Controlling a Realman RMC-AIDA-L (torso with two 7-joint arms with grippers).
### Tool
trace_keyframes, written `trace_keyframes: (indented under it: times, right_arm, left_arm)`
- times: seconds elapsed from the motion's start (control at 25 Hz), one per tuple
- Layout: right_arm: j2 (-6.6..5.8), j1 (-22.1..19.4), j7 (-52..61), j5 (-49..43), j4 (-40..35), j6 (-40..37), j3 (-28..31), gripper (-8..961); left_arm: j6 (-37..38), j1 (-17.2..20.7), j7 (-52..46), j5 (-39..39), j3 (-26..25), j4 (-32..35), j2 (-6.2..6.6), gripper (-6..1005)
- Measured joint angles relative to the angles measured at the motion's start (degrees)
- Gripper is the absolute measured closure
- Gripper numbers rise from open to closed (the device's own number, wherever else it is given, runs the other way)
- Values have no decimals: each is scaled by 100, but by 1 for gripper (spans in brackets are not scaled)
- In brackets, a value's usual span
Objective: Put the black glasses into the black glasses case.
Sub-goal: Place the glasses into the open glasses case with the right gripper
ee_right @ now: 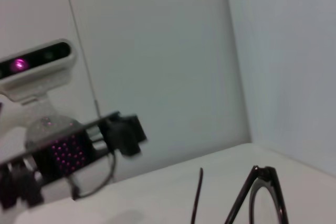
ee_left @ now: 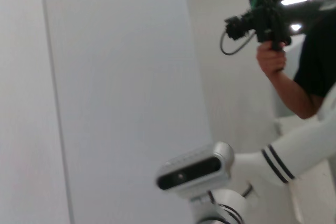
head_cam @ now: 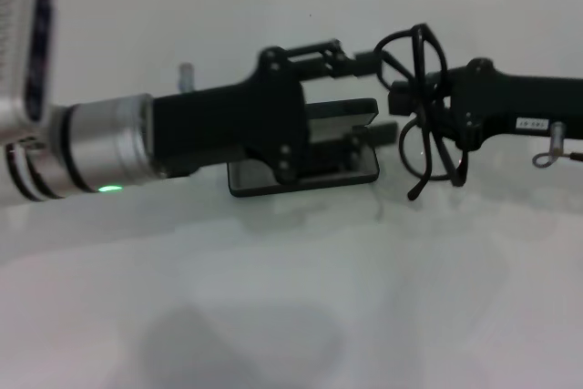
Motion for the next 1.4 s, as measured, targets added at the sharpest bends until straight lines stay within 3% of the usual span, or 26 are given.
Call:
trace_keyframes:
  times: [0.16,0.28,0.44,0.56,0.72,0.92,1.04,1.4]
  right_arm:
    - [3,-166,177,-186,-801,57,-156,759]
    - [22,-164,978,-1064,-1754,236,-430,758]
    - [40,-1,2397,-2529,-3119,796,-1441,756]
    - [47,346,3214,-3404,-3650,997,-2169,754]
    - [68,1097,3905,-4212,-3654,983,-2898,753]
    - [94,1614,4166,-4641,-3307,1036,-3461,750]
    - [101,1668,4178,-4660,-3251,1196,-3756,749]
    - [99,1328,4627,-5116,-3717,1898,-4611,745]
  left_arm:
    - [112,287,37,-2,-545,1,32,344]
    - [92,545,84,1,-1057,-25,47,344]
    - [-10,771,97,4,-1509,-54,50,344]
    - [-33,878,98,3,-1651,-60,41,344]
    - [-124,906,97,13,-1699,-63,-3,344]
    - [-174,855,96,16,-1675,-85,-27,344]
    - [-174,859,95,16,-1678,-89,-37,344]
    - [-180,861,44,1,-1712,-95,-25,344]
